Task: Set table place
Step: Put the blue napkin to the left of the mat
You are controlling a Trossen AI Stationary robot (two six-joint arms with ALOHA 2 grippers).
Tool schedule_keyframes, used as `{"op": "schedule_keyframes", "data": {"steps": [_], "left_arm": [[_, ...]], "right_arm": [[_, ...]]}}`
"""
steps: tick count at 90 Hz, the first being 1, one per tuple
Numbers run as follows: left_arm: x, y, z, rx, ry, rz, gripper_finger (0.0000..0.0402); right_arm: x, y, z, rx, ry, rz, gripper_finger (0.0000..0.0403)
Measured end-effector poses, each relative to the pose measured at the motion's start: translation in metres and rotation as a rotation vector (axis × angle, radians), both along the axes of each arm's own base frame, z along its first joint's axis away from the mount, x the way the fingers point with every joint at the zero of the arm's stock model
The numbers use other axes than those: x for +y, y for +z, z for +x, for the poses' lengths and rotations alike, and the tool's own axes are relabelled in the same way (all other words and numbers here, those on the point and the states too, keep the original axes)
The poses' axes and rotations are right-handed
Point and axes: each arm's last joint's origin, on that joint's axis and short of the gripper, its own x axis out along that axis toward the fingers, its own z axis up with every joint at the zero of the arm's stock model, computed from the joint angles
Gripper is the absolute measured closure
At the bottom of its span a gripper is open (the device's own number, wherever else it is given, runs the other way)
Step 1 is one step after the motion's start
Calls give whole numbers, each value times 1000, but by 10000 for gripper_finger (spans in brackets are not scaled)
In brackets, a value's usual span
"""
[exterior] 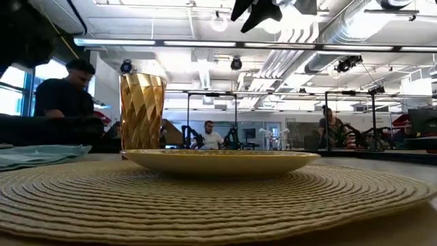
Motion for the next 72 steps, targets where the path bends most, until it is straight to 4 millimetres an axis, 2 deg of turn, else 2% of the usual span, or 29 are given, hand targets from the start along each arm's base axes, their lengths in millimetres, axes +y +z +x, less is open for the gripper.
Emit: {"op": "schedule_keyframes", "data": {"steps": [8, 23, 30, 41, 51, 60, 72], "left_arm": [[4, -4, 2, 21, 52, 39, 283], [1, -9, 11, 23, 93, -34, 271], [-4, -19, 15, 20, 116, -76, 255], [-8, -39, 12, 118, 145, -118, 228], [-11, -48, 8, 173, 190, -103, 210], [-12, -51, 9, 181, 212, -66, 202], [-15, -66, 10, 225, 213, -64, 205]], "right_arm": [[0, -2, 1, 2, 18, 7, 195], [0, -2, 1, 7, 50, 14, 194], [0, -3, 0, 12, 54, 16, 194], [3, -3, 1, 13, 66, 20, 194], [6, -3, 1, 21, 94, 20, 194], [8, -4, 0, 33, 122, 13, 194], [10, -4, 0, 40, 149, -2, 194]]}}
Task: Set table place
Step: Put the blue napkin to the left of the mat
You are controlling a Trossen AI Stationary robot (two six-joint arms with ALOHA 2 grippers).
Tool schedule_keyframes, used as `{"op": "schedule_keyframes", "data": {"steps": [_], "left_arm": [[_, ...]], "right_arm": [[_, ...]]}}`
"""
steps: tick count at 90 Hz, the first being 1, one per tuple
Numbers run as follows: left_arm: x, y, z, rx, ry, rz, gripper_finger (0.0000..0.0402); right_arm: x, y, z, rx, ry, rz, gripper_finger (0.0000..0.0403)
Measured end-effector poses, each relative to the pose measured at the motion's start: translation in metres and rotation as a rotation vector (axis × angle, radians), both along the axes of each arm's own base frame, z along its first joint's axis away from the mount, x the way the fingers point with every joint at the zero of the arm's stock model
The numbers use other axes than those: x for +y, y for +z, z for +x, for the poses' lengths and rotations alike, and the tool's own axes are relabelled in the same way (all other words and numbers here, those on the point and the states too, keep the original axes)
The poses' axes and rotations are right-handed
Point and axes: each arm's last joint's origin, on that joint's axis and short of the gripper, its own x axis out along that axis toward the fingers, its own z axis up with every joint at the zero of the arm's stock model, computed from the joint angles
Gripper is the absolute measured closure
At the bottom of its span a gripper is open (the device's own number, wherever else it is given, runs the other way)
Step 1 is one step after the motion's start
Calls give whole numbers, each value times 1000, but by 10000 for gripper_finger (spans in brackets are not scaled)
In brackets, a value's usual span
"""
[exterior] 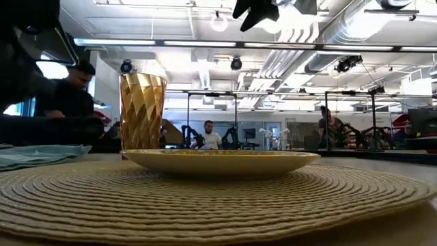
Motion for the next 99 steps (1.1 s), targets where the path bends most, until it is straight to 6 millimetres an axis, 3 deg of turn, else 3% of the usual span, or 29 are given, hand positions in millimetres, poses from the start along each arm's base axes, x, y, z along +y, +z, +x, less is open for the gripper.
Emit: {"op": "schedule_keyframes", "data": {"steps": [23, 43, 51, 88, 99], "left_arm": [[0, -19, 1, -7, 13, -10, 234], [-1, -15, 3, -47, -83, -14, 357], [-4, -4, 10, -120, -135, -30, 392], [-20, 73, 51, -659, -231, -74, 400], [-20, 94, 60, -820, -250, 14, 401]], "right_arm": [[1, -1, 0, 11, 34, -11, 194], [1, 0, 0, 9, 35, -11, 194], [1, 0, 0, 6, 34, -11, 194], [1, 0, 1, -11, -19, 28, 194], [2, 0, 1, -11, -19, 29, 194]]}}
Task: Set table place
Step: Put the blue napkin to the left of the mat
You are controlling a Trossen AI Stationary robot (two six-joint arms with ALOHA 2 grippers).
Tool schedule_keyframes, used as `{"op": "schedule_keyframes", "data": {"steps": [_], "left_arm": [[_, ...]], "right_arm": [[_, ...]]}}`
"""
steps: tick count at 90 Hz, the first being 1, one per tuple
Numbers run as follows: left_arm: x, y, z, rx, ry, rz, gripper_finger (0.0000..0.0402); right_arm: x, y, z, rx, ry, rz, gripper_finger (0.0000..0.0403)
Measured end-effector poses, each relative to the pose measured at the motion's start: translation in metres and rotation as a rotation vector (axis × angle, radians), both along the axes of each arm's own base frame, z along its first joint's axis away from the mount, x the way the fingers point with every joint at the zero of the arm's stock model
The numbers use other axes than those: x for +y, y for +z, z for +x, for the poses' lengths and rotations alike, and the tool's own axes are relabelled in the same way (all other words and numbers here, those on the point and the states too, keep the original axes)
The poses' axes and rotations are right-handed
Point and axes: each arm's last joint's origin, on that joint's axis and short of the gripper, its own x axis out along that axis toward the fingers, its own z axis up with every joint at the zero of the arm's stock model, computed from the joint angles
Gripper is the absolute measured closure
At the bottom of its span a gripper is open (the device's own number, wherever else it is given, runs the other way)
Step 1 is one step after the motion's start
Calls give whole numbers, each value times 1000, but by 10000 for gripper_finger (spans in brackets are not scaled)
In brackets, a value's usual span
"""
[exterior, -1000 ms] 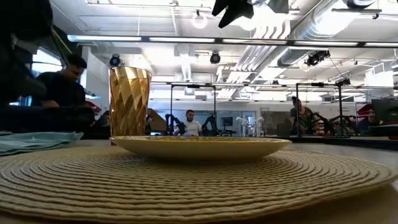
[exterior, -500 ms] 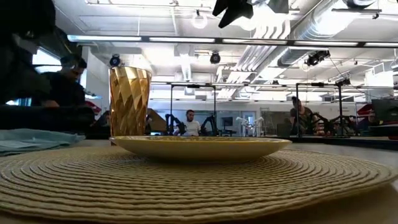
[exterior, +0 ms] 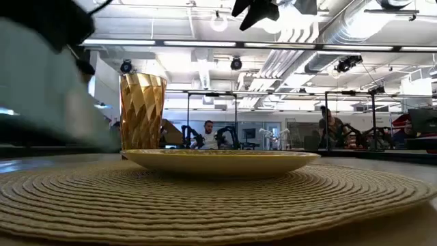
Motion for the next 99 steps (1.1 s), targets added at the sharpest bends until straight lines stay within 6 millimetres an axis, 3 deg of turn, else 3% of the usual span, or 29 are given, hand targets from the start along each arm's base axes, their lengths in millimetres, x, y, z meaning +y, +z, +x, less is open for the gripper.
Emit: {"op": "schedule_keyframes", "data": {"steps": [7, 15, 36, 51, 63, 80, 99], "left_arm": [[0, 10, 6, -105, 21, 62, 401], [3, 4, 6, -102, 70, 132, 401], [5, -59, 1, 47, 63, 213, 401], [1, -88, 5, -9, 50, 163, 401], [-5, -85, 11, -77, 17, 67, 401], [-16, -53, 18, -343, 41, -39, 402], [-11, -87, -5, 4, 114, 128, 401]], "right_arm": [[0, 0, 0, -2, -12, 9, 194], [0, 0, 0, -3, -14, 10, 194], [0, 0, 0, -3, -18, 14, 194], [0, 0, 0, -5, -28, 30, 194], [0, 0, 0, -5, -28, 30, 194], [0, 0, 0, -7, -37, 36, 194], [0, 0, 0, -8, -46, 43, 195]]}}
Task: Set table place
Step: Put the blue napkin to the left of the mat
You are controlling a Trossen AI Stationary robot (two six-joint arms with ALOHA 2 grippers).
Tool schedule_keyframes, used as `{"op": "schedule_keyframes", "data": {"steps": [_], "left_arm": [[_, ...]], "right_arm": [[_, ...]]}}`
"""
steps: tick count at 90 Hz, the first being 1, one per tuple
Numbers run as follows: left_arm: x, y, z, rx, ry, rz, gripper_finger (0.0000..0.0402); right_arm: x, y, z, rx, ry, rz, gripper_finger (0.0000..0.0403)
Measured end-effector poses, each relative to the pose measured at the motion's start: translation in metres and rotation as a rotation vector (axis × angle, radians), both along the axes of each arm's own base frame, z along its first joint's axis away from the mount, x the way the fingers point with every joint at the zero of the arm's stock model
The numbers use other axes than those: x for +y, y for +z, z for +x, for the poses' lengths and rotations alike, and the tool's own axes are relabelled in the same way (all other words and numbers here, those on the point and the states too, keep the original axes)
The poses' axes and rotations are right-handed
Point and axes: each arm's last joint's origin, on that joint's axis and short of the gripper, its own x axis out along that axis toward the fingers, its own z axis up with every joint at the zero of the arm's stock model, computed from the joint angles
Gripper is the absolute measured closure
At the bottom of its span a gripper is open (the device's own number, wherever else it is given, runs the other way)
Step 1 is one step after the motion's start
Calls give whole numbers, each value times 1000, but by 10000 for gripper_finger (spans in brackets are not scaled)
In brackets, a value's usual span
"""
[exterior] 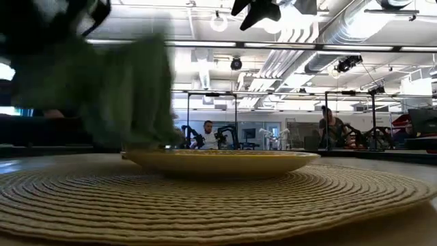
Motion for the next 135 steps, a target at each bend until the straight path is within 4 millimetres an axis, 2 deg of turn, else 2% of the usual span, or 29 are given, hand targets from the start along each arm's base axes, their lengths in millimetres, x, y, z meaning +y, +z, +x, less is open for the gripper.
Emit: {"op": "schedule_keyframes", "data": {"steps": [8, 18, 43, 62, 87, 106, 118, 135], "left_arm": [[0, -11, -3, 93, -17, 54, 401], [-4, -19, 2, 109, -61, 78, 401], [-15, -39, 8, 210, -184, -28, 401], [-16, -38, 7, 228, -188, -34, 401], [-20, -16, 14, 327, -197, 22, 401], [-20, -11, 15, 343, -190, 29, 400], [-20, -12, 13, 376, -219, 22, 373], [-20, -11, 8, 431, -244, -16, 300]], "right_arm": [[0, 0, 0, 0, 0, 0, 195], [0, 0, 0, 0, 0, 0, 195], [0, 0, 0, -1, -4, 3, 195], [0, 0, 0, -3, -19, 14, 195], [0, 0, 0, -3, -20, 15, 195], [0, 0, 0, -4, -20, 15, 194], [0, 0, 0, -4, -20, 15, 194], [0, 0, 0, -4, -18, 14, 194]]}}
